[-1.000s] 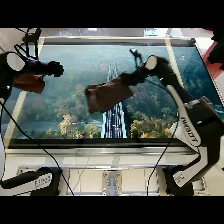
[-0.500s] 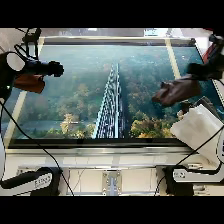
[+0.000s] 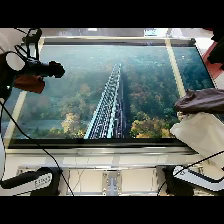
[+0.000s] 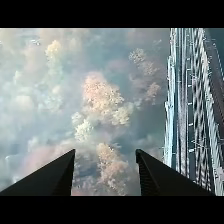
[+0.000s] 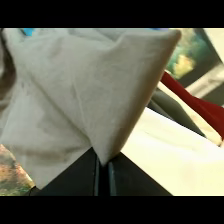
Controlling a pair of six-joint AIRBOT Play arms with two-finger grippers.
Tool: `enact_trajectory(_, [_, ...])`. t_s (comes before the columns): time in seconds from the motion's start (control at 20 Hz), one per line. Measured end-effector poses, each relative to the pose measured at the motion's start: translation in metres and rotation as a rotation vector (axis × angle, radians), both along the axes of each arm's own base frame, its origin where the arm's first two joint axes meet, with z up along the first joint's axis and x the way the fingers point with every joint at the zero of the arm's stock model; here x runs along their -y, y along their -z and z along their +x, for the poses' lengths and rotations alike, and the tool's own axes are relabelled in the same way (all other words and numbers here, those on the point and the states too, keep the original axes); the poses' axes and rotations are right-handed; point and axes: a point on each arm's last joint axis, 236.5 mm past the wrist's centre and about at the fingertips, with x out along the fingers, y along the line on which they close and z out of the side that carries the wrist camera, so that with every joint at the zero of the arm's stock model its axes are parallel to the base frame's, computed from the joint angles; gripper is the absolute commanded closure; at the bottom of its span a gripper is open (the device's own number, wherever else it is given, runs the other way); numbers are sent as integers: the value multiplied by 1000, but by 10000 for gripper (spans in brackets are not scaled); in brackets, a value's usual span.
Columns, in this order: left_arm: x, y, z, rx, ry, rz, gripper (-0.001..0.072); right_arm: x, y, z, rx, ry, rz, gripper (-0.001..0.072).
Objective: Fold the shirts.
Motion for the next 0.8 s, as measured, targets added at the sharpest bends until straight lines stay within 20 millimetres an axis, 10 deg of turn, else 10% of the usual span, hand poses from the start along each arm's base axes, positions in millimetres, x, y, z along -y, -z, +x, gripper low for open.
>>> enact_trajectory(0.5, [14, -1, -4, -19, 16, -68, 263, 38, -6, -75, -92, 147, -26, 675])
enact_trajectory(0.65, [15, -1, -6, -26, 19, -73, 263, 41, 6, -89, -163, 162, -19, 374])
enact_trajectory(0.8, [16, 0, -6, -30, 21, -76, 263, 40, 15, -95, -199, 176, 0, 373])
